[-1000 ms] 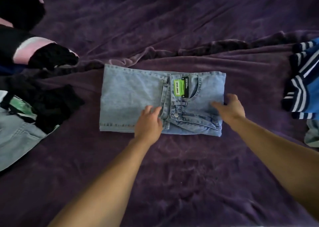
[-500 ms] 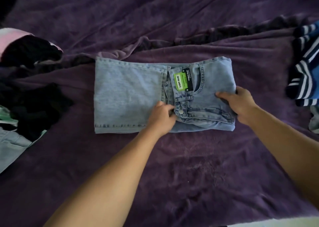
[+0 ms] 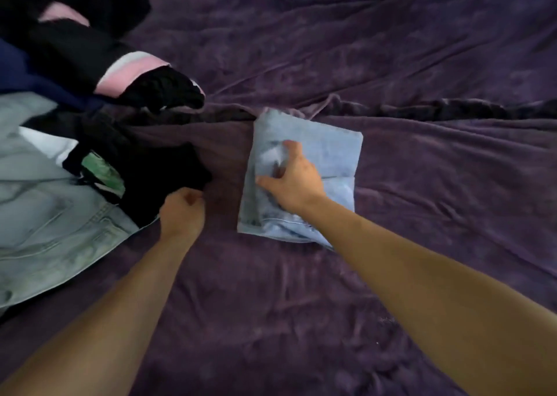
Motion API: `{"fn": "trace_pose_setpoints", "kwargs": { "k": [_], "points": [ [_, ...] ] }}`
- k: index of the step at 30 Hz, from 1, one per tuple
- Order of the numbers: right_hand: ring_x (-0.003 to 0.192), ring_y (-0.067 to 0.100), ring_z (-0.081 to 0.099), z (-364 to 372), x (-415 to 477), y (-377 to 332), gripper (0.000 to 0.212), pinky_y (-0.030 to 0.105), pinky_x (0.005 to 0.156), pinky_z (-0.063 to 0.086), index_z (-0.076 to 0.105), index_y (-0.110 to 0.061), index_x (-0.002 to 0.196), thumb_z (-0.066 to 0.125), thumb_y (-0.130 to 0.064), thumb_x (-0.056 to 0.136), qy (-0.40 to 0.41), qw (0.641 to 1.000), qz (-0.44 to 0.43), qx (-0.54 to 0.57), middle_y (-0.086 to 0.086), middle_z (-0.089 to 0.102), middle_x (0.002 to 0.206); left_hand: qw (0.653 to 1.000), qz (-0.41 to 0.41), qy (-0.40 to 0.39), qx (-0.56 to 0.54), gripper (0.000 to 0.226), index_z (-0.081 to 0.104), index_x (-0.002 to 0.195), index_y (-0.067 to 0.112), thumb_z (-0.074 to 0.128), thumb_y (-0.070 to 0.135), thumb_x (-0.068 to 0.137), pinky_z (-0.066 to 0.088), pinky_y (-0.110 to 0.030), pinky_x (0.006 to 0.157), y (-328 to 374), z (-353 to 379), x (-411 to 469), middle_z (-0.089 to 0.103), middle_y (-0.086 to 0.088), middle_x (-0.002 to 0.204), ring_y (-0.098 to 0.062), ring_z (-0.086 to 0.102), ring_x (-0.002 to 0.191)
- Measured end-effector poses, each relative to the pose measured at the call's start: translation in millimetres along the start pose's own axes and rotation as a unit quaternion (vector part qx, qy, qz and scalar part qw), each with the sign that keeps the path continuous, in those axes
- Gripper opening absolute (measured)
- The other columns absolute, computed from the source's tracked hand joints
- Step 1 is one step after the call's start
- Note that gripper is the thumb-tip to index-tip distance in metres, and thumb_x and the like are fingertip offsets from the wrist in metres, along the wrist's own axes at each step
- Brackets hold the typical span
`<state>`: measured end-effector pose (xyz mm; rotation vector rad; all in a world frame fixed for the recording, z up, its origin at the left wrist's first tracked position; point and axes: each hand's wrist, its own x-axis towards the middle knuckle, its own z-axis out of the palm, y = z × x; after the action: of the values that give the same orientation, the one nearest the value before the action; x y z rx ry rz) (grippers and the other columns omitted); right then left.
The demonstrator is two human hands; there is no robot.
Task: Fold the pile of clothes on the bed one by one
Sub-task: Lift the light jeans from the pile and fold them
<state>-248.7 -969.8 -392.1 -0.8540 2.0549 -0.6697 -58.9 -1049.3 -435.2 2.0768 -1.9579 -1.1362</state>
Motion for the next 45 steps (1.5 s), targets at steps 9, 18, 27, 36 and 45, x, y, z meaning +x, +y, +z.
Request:
{"fn": "trace_pose_setpoints", "kwargs": {
  "k": [9, 18, 27, 36, 45],
  "points": [
    [0.147, 0.028, 0.012, 1.5, -26.9, 93.6, 0.057, 0.049, 0.11, 0.027, 0.03, -0.028, 0.149, 0.046, -0.041, 0.097, 0.126, 0.956, -0.064, -0.257, 0.007, 0.017, 0.16, 0.97, 0.237, 0.048, 0.035, 0.047, 0.045, 0.139, 0.013, 0.05, 0.032, 0.096, 0.036, -0.041, 0.101, 30.7, 47.3, -5.8, 0.046, -0.02, 0.135, -0.035, 0.045, 0.122],
    [0.147, 0.034, -0.01, 46.2, -1.0, 160.4, 0.07, 0.058, 0.116, 0.015, -0.007, -0.044, 0.15, 0.006, -0.071, 0.087, 0.059, 0.948, 0.034, -0.31, -0.005, -0.022, 0.159, 0.916, 0.293, 0.016, 0.274, 0.063, 0.006, 0.151, 0.033, 0.028, 0.055, 0.096, 0.031, -0.048, 0.106, 3.4, 122.5, 29.1, 0.003, -0.023, 0.157, -0.037, 0.021, 0.14],
    [0.114, 0.034, 0.056, 41.9, -8.4, 145.3, 0.077, 0.037, 0.077, 0.049, 0.009, -0.045, 0.148, 0.044, -0.072, 0.083, 0.15, 0.976, 0.116, -0.107, 0.009, 0.014, 0.158, 0.973, 0.223, 0.036, 0.044, 0.05, 0.036, 0.144, 0.032, 0.047, 0.038, 0.096, 0.045, -0.043, 0.086, 39.6, 106.8, 31.6, 0.039, -0.015, 0.131, -0.038, 0.055, 0.102],
    [0.081, 0.024, 0.061, -0.7, -113.7, 168.9, 0.073, 0.031, 0.063, 0.042, 0.013, -0.051, 0.142, 0.043, -0.074, 0.08, 0.141, 0.975, 0.137, -0.1, -0.001, 0.042, 0.122, 0.98, 0.187, 0.001, 0.066, 0.047, 0.042, 0.141, 0.03, 0.051, 0.032, 0.096, 0.044, -0.039, 0.083, 58.3, 99.5, -84.4, 0.043, -0.015, 0.122, -0.04, 0.057, 0.096],
    [0.086, 0.027, 0.064, -101.5, -287.0, 270.7, 0.074, 0.032, 0.065, 0.039, 0.013, -0.055, 0.14, 0.041, -0.078, 0.076, 0.156, 0.968, 0.173, -0.096, -0.005, 0.043, 0.118, 0.983, 0.172, -0.056, 0.041, 0.046, 0.043, 0.14, 0.033, 0.051, 0.034, 0.095, 0.044, -0.036, 0.084, 97.1, 155.6, -295.3, 0.042, -0.012, 0.123, -0.036, 0.058, 0.098]
  ]
}}
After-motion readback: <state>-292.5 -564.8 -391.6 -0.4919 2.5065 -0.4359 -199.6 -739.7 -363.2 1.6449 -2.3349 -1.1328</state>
